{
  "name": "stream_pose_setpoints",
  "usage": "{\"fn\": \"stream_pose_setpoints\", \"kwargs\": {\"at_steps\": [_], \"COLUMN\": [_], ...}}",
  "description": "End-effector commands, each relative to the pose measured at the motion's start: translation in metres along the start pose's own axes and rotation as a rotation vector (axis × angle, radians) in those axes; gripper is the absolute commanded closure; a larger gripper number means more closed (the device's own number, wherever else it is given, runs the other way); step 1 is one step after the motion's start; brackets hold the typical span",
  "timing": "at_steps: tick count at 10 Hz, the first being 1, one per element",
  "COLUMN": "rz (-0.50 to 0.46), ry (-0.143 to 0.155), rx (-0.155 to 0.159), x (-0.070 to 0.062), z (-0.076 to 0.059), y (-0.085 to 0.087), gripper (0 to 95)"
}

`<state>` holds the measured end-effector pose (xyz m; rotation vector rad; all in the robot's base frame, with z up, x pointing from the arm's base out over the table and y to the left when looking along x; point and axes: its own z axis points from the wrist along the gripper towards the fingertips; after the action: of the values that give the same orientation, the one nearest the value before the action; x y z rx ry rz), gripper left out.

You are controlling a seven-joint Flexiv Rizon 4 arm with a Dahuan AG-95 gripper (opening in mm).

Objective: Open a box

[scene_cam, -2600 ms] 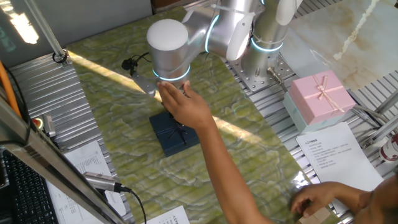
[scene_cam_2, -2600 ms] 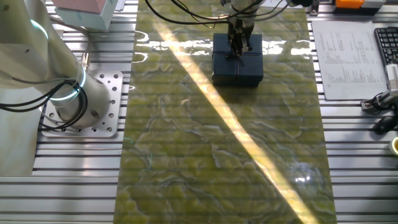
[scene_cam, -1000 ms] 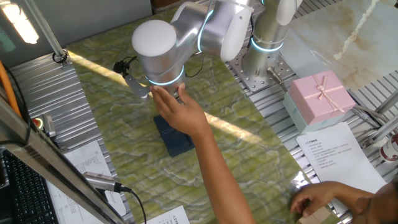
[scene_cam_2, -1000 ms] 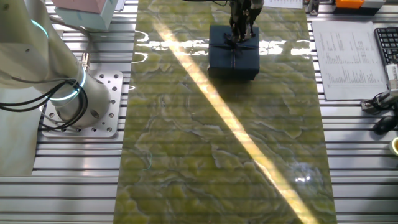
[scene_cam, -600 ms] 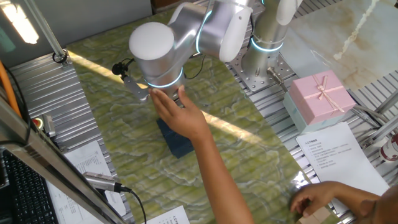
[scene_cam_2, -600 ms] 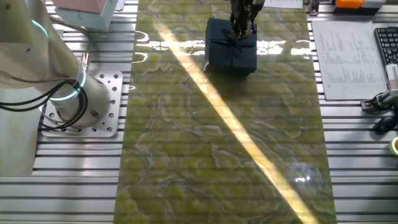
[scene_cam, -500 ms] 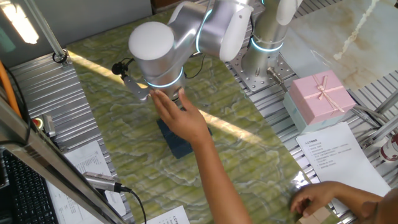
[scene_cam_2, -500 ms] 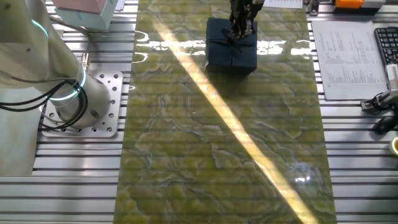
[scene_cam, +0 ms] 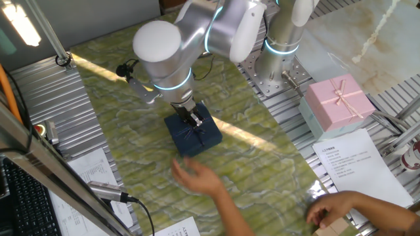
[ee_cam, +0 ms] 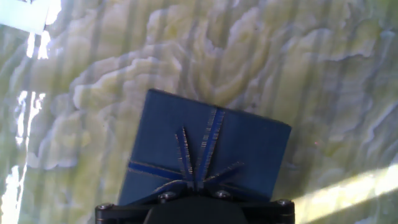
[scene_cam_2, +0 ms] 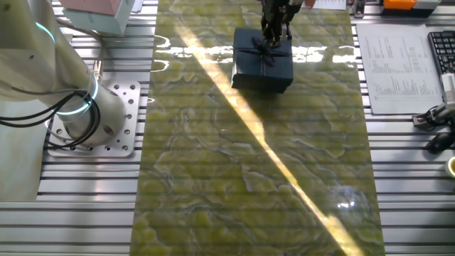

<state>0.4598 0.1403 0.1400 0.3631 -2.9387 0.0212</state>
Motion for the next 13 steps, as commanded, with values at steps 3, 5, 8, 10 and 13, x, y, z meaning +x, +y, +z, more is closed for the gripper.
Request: {"fn": "stream_pose_setpoints", "kwargs": {"at_steps": [3, 5, 8, 10, 13], "rz": [0.028, 0.028, 0.039, 0.038, 0.026], "ry": [-0.038, -0.034, -0.038, -0.039, -0.039], "rx": [-0.027, -0.013, -0.013, -0.010, -0.010], "x": [0.004, 0.004, 0.004, 0.004, 0.003], "z": [-0.009, -0.010, -0.010, -0.011, -0.016], "y": [-0.005, -0.007, -0.007, -0.010, -0.017], "gripper": [95.0, 95.0, 95.0, 95.0, 95.0]}}
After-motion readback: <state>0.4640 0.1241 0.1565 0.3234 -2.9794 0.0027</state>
